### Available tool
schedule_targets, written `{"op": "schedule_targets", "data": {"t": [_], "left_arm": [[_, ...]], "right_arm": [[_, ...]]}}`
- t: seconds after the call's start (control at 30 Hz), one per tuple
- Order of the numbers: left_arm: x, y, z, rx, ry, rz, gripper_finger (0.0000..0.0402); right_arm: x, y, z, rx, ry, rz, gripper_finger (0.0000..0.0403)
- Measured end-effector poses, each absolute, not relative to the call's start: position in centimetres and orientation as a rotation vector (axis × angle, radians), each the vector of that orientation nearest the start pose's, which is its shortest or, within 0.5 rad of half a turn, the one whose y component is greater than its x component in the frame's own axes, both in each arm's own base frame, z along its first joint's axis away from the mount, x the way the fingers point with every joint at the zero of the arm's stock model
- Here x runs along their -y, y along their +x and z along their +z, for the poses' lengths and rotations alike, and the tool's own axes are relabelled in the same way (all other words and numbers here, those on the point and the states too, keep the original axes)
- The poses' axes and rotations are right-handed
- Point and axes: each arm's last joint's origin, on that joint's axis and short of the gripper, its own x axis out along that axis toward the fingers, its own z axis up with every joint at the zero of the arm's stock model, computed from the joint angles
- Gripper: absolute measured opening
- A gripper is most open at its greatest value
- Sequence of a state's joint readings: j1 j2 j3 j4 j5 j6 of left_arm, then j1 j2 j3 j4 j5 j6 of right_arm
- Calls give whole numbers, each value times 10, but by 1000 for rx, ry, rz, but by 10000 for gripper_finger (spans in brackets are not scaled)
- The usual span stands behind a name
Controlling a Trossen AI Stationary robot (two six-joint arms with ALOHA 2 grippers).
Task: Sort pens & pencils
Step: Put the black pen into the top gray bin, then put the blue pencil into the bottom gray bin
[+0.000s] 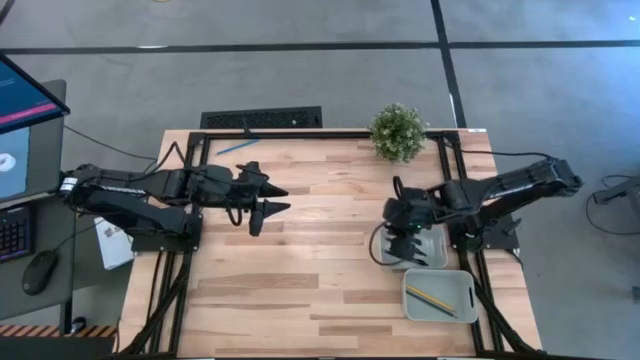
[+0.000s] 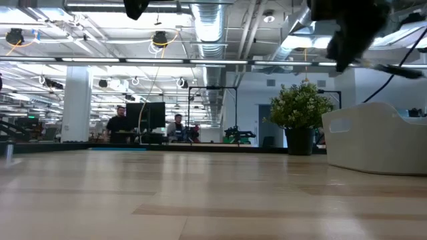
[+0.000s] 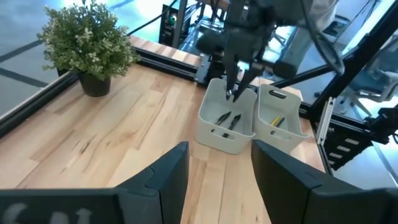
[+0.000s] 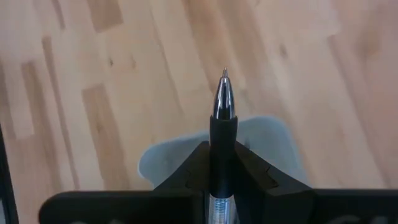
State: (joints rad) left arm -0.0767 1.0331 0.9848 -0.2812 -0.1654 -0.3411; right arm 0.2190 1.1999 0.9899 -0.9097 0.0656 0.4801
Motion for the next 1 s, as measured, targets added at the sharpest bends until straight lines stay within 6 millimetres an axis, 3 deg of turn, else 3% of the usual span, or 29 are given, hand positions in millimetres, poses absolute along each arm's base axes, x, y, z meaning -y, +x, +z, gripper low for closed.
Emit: {"op": "schedule_targets", "data": {"t": [0.53,1.0], "left_arm": [[12,223,346,-322,-313,159,165],[10,222,345,-320,-300,231,165]], "right_arm": [[-53,189,187,-1274,293,-67,67],[-52,188,183,-1279,260,-58,91]]}}
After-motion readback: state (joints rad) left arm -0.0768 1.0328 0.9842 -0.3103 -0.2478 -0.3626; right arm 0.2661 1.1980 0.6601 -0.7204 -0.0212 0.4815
